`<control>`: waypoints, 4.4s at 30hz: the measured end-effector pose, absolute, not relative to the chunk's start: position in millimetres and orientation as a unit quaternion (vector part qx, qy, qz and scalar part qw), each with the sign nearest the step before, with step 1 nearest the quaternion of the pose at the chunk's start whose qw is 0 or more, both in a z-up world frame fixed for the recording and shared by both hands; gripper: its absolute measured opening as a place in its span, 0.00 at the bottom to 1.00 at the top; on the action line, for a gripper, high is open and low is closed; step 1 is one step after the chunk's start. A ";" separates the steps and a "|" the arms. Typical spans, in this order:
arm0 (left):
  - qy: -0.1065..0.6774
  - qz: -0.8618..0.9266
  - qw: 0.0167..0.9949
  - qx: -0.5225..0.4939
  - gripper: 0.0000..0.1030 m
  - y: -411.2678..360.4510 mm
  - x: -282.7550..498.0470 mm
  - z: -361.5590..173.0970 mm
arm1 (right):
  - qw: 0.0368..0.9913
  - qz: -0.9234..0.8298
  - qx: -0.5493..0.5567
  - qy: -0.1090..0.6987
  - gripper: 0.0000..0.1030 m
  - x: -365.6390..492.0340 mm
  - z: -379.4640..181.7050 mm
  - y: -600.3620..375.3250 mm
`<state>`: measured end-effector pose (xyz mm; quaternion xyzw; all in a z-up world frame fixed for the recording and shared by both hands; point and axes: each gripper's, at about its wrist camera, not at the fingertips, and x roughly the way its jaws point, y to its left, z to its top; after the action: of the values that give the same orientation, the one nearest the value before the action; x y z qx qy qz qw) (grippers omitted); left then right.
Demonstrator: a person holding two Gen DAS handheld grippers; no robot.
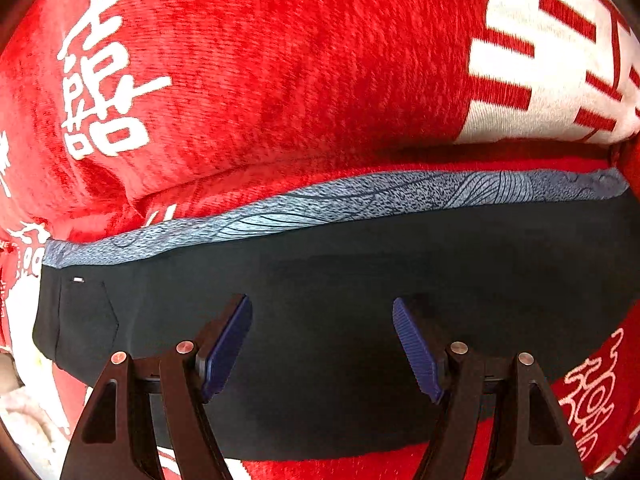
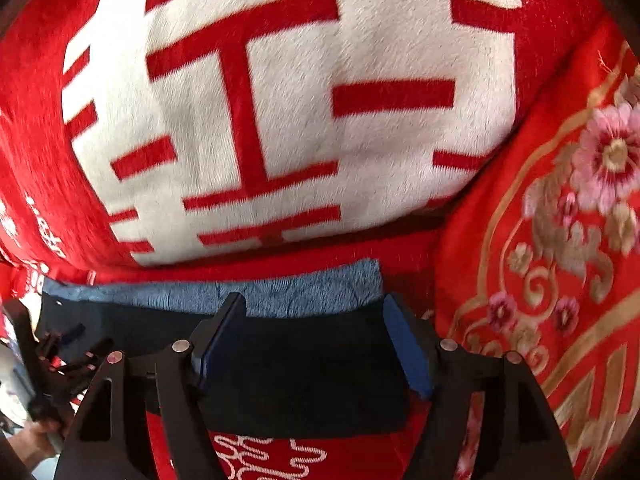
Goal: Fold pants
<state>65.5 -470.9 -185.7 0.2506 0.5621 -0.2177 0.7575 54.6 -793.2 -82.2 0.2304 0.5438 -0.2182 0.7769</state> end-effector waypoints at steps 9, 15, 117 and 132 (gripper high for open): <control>0.564 -0.211 0.754 0.260 0.72 -494.1 51.1 -201.2 | 0.680 -0.248 0.200 0.661 0.26 67.5 -162.9 -805.1; 0.563 -0.195 0.763 0.252 0.81 -512.5 65.4 -209.3 | 0.700 -0.259 0.200 0.635 0.21 72.0 -161.4 -822.7; 0.600 -0.249 0.722 0.237 0.94 -426.0 41.5 -174.4 | 0.706 -0.207 0.425 0.528 0.54 9.8 -152.7 -613.9; 0.600 -0.223 0.718 0.273 0.94 -492.2 -18.7 -157.2 | 0.711 -0.225 0.392 0.538 0.75 -14.1 -134.7 -653.0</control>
<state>-18.7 -492.2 -157.2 0.2732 0.6001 -0.2233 0.7179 -14.1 -653.0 -134.7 0.3925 0.5383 -0.2252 0.7110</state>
